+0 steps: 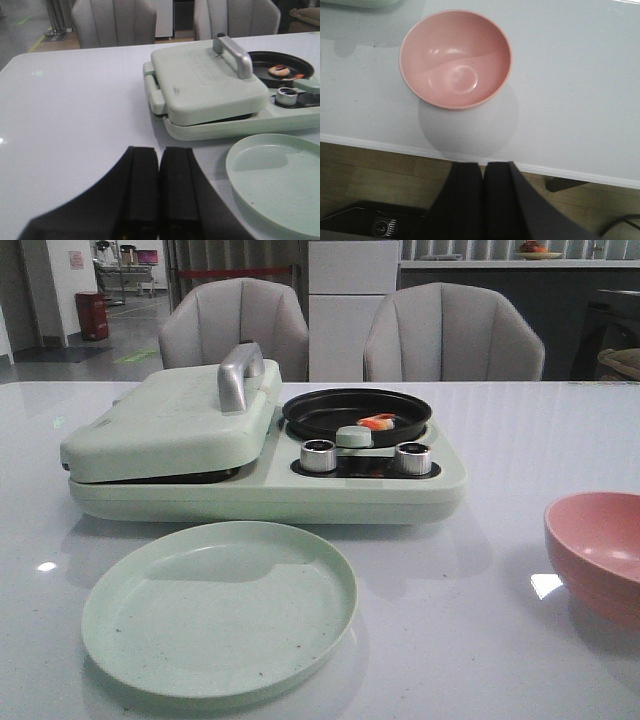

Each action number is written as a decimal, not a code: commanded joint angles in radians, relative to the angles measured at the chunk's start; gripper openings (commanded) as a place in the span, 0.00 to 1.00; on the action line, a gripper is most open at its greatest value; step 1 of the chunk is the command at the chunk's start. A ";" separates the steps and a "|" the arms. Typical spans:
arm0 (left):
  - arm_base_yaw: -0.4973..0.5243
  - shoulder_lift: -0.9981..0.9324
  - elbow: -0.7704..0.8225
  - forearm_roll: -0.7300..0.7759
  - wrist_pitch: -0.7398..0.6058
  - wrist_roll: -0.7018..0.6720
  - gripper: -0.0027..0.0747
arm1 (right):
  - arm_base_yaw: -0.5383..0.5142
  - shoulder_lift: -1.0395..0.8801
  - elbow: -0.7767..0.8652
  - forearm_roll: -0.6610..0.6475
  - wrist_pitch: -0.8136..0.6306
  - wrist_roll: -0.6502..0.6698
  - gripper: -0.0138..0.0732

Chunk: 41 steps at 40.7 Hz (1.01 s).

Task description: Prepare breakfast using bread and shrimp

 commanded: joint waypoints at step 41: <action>0.029 -0.018 0.233 0.000 -0.472 -0.021 0.16 | 0.001 0.007 -0.025 -0.022 -0.051 -0.010 0.20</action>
